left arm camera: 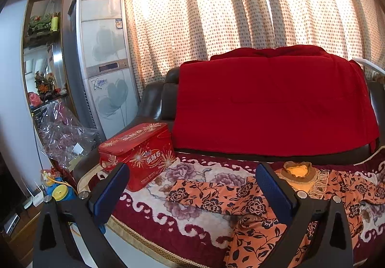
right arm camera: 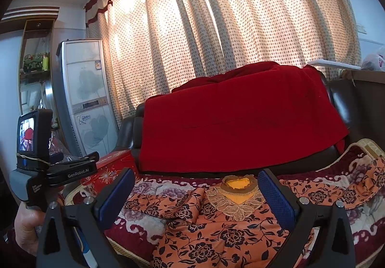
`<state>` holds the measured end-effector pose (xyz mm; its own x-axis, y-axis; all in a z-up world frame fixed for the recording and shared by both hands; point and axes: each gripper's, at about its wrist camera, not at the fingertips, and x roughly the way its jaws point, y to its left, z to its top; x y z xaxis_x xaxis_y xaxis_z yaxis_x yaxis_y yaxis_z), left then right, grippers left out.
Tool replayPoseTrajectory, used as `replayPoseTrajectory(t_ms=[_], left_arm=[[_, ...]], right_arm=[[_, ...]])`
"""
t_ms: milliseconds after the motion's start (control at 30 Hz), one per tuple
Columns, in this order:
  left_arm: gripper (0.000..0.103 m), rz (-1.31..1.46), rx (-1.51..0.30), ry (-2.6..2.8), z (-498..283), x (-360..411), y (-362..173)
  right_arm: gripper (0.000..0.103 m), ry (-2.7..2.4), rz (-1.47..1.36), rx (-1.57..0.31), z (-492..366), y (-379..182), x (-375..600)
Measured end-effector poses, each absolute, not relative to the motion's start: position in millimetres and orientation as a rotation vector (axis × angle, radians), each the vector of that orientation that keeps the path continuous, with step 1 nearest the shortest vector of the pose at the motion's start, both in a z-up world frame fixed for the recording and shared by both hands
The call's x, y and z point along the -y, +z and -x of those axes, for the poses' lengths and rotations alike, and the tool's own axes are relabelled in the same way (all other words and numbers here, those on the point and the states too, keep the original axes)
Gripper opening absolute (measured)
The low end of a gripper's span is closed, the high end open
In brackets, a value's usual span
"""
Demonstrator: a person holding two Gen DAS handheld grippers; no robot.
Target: Fold small clothes
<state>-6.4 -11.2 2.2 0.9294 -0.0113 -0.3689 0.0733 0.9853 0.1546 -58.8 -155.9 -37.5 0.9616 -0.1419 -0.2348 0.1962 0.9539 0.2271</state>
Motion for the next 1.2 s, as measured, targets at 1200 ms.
replayPoseTrajectory(t_ms=[1200], left_arm=[[0.103, -0.435, -0.853, -0.427, -117.7, 203.6, -297.4]], right_arm=[[0.103, -0.920, -1.170, -0.210, 118.2, -328.1, 592.5]])
